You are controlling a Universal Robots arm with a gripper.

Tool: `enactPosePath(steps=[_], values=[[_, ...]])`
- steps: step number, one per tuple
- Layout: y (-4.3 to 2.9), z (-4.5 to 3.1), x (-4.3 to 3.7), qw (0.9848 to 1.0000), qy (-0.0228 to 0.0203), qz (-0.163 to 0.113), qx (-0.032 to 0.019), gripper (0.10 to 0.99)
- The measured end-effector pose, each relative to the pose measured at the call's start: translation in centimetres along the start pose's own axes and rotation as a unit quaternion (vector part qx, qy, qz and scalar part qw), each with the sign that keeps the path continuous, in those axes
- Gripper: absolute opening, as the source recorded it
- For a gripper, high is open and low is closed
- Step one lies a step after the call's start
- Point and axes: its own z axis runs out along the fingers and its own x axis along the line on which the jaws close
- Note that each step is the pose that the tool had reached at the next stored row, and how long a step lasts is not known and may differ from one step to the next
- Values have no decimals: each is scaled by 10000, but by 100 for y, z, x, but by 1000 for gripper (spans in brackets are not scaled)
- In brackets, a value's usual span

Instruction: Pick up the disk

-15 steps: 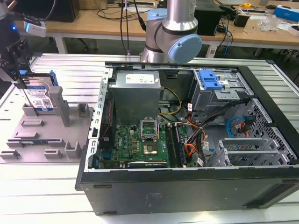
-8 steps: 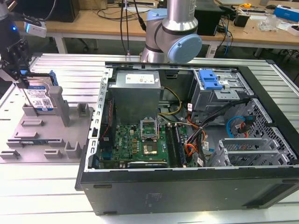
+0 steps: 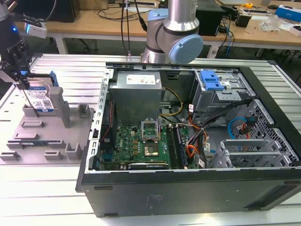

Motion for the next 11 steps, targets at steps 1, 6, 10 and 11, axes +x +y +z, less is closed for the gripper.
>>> enactPosePath(steps=[1, 6, 10, 11], values=[[0, 1, 0, 10000, 0, 0, 0, 467], [0, 7, 2, 10000, 0, 0, 0, 467], [0, 9, 2, 10000, 0, 0, 0, 388], [0, 9, 2, 10000, 0, 0, 0, 369]])
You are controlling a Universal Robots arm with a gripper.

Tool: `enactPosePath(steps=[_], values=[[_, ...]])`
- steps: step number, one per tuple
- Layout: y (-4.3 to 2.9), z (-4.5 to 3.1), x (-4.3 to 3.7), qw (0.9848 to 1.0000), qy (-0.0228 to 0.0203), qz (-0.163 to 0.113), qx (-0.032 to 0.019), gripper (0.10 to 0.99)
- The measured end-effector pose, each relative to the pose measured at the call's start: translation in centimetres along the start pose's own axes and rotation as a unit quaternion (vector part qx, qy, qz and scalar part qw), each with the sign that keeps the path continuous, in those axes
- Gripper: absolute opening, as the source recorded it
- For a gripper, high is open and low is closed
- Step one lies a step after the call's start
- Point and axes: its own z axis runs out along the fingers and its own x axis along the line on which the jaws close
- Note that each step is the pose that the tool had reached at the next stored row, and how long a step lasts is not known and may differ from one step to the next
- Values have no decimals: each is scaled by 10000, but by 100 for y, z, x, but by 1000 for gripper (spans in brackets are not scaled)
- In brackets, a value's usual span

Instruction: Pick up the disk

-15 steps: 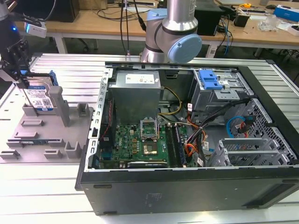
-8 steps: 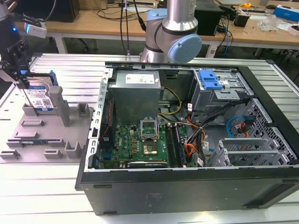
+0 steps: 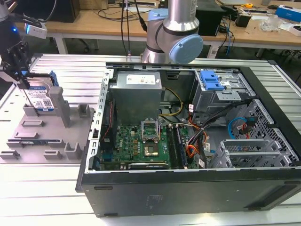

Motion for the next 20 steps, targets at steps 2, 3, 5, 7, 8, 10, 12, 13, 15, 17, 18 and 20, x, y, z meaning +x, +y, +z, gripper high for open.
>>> enactPosePath(steps=[2, 3, 5, 7, 8, 10, 12, 13, 15, 17, 18, 20], values=[[0, 0, 0, 10000, 0, 1, 0, 369], [0, 1, 0, 10000, 1, 0, 0, 369], [0, 0, 0, 10000, 1, 0, 0, 369], [0, 1, 0, 10000, 1, 0, 0, 369], [0, 1, 0, 10000, 3, 0, 0, 369], [0, -1, 0, 10000, 18, 0, 1, 369], [0, -25, 1, 10000, 33, 0, 1, 369], [0, -54, 2, 10000, 39, 0, 0, 369], [-1, -115, 6, 10000, 51, -1, 1, 369], [-2, -184, 8, 10000, 56, -1, 0, 369], [-3, -226, 9, 10000, 56, -2, 0, 369], [-4, -313, 10, 10000, 56, -3, 1, 369]])
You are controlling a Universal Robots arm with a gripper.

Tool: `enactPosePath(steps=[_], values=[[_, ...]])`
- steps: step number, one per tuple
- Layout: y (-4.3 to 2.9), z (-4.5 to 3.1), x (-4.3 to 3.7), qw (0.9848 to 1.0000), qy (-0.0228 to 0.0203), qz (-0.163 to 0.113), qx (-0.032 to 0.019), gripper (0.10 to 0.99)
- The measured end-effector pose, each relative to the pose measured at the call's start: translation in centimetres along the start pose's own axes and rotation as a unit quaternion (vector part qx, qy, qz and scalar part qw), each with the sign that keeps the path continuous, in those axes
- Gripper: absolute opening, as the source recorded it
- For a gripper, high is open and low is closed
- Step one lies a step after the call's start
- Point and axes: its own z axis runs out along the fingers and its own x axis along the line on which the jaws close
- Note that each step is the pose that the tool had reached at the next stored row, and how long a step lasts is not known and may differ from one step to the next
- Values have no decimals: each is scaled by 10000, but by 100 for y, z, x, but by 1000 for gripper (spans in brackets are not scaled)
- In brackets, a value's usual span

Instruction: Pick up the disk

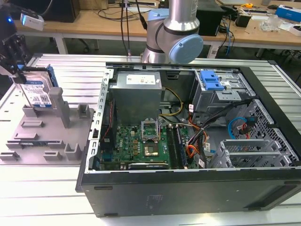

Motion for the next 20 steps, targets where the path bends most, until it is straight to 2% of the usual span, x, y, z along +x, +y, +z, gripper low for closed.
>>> enactPosePath(steps=[5, 8, 10, 15, 20], values=[[-3, -249, 5, 10000, 0, -3, 0, 369], [-6, -516, 9, 10000, 0, -8, 0, 369], [-8, -664, 11, 10000, 0, -11, 0, 369], [-11, -914, 15, 10000, 0, -17, 0, 369], [-15, -1209, 19, 10000, 0, -23, 0, 369]])
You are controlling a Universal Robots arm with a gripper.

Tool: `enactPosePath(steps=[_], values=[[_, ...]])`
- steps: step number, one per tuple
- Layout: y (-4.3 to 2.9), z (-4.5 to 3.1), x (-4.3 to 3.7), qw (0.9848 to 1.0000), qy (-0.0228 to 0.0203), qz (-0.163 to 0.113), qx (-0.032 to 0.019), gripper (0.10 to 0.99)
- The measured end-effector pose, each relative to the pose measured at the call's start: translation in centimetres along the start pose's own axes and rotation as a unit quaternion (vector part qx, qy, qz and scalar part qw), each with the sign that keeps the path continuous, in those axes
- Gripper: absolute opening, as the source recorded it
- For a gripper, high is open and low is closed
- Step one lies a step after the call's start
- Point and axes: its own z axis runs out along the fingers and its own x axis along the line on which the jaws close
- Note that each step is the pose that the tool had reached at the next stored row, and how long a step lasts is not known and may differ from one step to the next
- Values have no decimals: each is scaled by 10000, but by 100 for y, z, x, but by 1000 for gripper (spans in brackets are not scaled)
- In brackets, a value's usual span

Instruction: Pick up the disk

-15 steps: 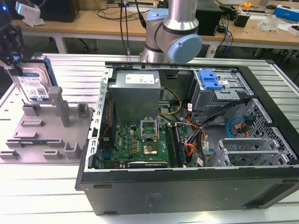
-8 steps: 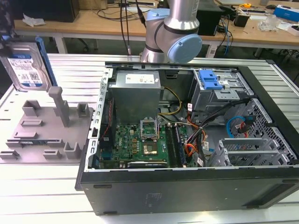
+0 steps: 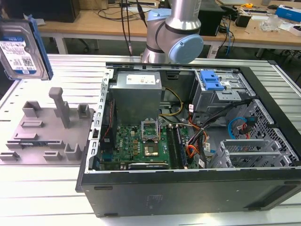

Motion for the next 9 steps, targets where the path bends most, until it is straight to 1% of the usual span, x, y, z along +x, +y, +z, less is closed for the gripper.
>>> enactPosePath(steps=[3, 5, 6, 9], values=[[-1, -140, 2, 10000, 0, -5, 0, 369], [-3, -287, 5, 10000, 0, -11, 1, 369], [-4, -316, 5, 10000, 0, -12, 1, 369], [-4, -317, 6, 10000, 3, -13, 0, 369]])
